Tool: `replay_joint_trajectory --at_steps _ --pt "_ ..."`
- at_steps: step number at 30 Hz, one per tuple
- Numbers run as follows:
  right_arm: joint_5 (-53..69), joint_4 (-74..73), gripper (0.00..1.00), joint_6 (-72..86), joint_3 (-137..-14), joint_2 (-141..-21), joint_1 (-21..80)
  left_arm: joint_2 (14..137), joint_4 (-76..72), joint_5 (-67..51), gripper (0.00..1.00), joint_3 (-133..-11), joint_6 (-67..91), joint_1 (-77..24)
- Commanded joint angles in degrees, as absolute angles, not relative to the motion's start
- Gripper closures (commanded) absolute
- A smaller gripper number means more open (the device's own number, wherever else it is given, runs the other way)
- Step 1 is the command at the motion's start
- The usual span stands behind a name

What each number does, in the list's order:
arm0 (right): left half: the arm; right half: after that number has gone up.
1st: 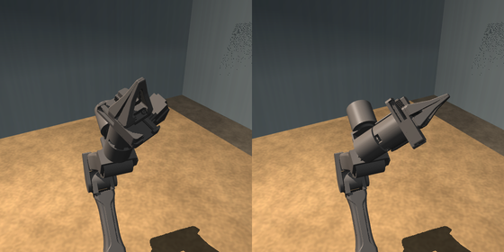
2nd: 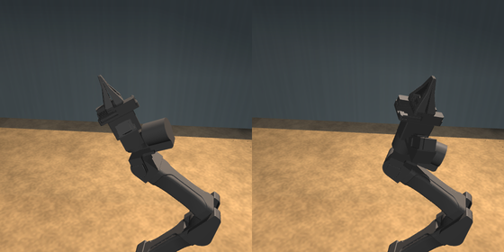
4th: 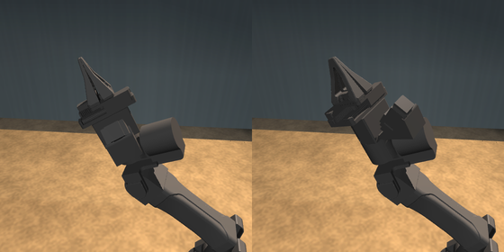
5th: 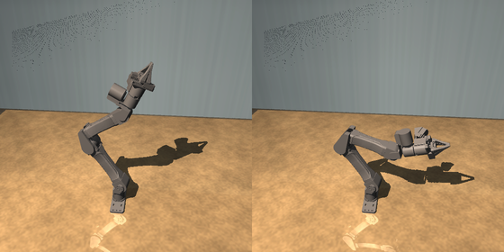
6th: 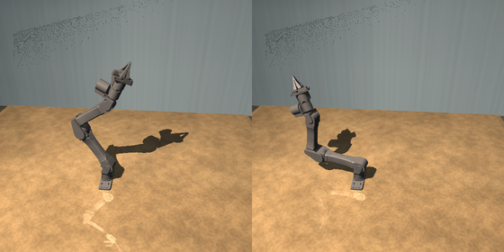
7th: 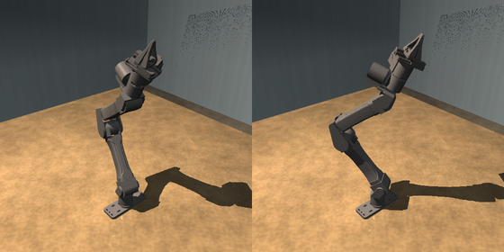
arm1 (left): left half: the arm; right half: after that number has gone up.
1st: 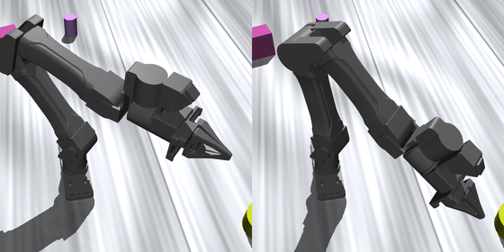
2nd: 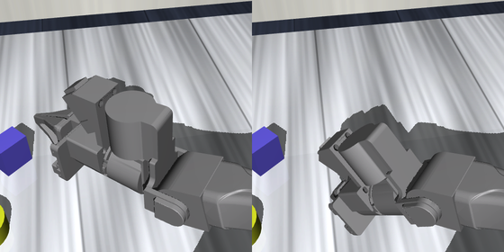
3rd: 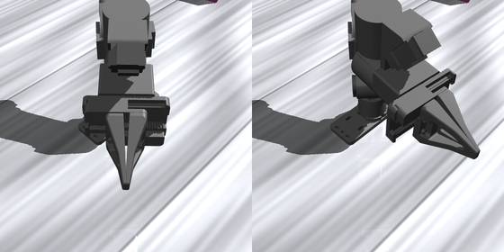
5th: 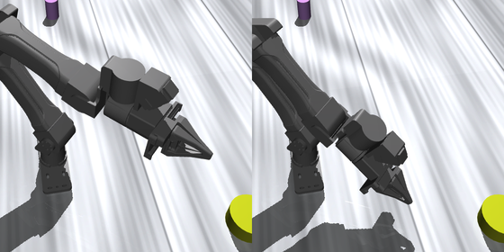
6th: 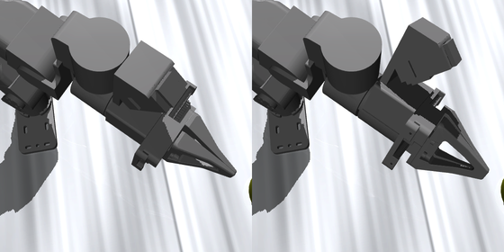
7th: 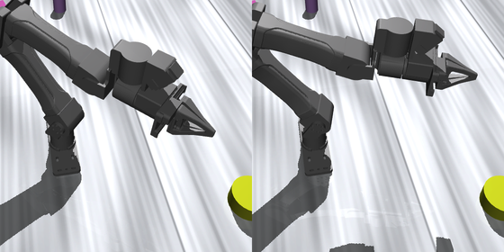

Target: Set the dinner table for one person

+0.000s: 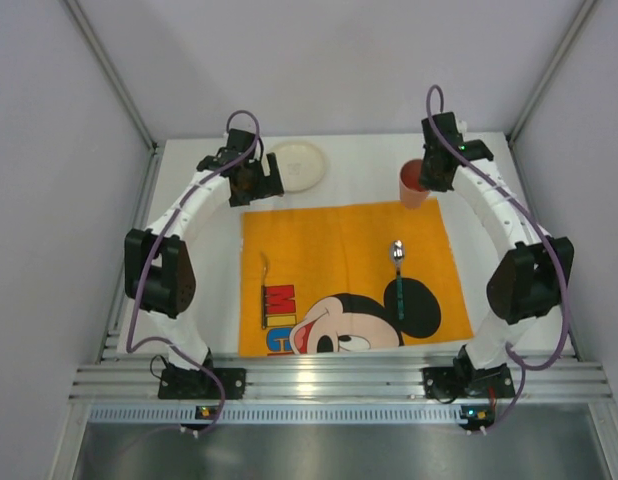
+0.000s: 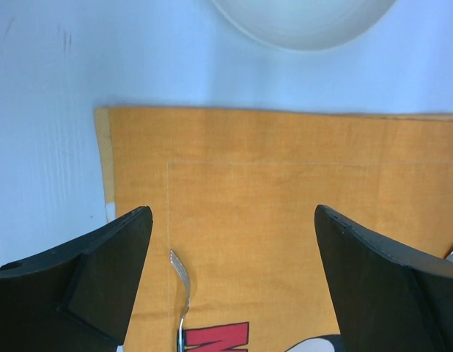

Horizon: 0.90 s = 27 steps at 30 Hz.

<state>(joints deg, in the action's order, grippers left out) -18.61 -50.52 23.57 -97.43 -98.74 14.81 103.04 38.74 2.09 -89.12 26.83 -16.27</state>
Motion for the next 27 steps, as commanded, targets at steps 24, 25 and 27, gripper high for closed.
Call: replay_joint_trajectory --at_steps 24,25,27 --pt "-12.7 -34.8 0.19 27.0 -75.0 -97.0 13.9 120.4 33.1 -1.2 0.03 -105.3 33.3 -10.5" --pt "-13.0 -35.4 0.15 27.0 -75.1 -96.3 13.9 121.2 33.0 -1.4 0.03 -106.2 34.0 -10.3" --pt "-13.9 -36.3 0.13 26.5 -76.4 -93.7 13.8 124.0 33.1 -1.7 0.03 -109.2 34.6 -10.2"
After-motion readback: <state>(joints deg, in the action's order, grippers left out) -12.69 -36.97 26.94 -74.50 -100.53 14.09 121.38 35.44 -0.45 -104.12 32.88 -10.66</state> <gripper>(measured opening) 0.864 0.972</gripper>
